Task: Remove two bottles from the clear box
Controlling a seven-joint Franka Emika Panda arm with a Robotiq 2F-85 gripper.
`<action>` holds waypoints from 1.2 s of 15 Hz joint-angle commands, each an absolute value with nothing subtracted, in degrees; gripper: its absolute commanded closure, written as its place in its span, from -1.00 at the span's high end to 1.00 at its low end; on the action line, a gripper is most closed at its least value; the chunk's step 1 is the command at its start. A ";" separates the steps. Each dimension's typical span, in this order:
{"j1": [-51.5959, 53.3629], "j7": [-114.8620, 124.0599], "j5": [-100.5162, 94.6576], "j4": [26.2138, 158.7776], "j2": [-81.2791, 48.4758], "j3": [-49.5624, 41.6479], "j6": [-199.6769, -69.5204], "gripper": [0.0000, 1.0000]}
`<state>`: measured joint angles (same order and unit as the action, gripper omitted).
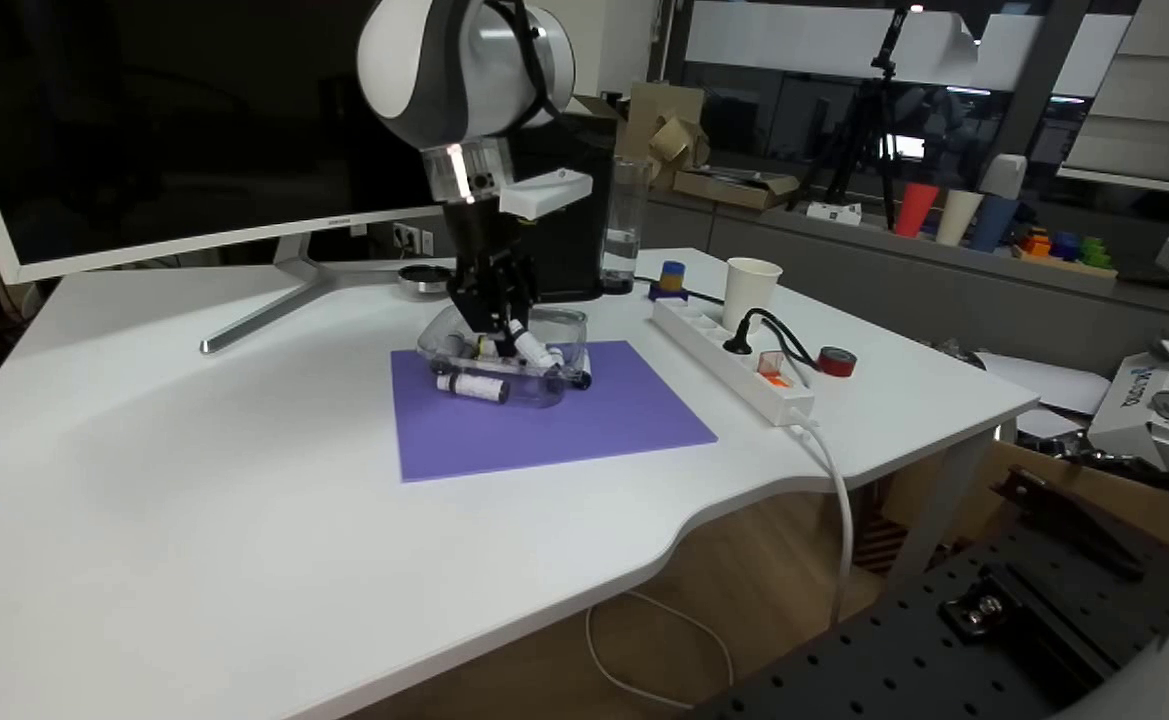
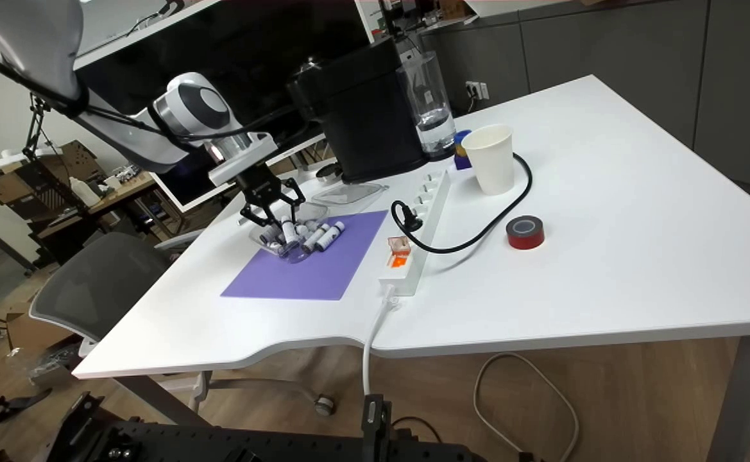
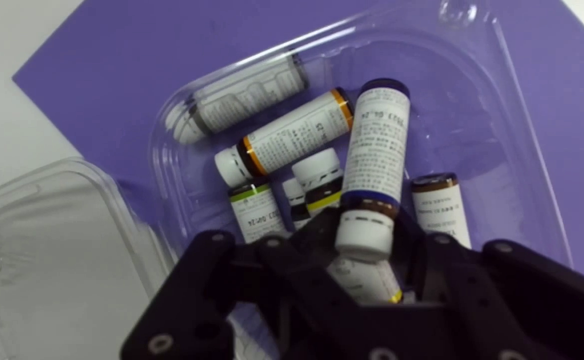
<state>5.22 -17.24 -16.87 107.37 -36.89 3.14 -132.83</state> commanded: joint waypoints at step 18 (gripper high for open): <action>-5.65 -14.28 -7.00 124.21 -20.92 -2.20 -136.23 -0.86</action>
<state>-4.69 -15.13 -8.09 123.85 -19.96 -1.50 -134.99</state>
